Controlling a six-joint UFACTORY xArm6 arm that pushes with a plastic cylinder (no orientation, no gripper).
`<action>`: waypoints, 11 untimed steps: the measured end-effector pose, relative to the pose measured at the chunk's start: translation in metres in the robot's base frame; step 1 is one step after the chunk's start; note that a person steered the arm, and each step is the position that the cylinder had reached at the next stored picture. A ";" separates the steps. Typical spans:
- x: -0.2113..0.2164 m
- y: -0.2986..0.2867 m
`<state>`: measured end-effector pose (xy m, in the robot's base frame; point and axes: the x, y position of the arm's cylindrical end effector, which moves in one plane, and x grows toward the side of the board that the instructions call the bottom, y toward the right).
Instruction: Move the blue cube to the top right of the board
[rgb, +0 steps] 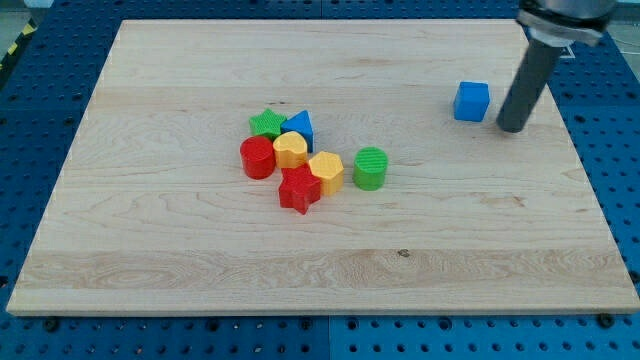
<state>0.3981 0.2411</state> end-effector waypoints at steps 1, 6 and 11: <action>-0.023 0.017; -0.007 -0.134; -0.065 -0.148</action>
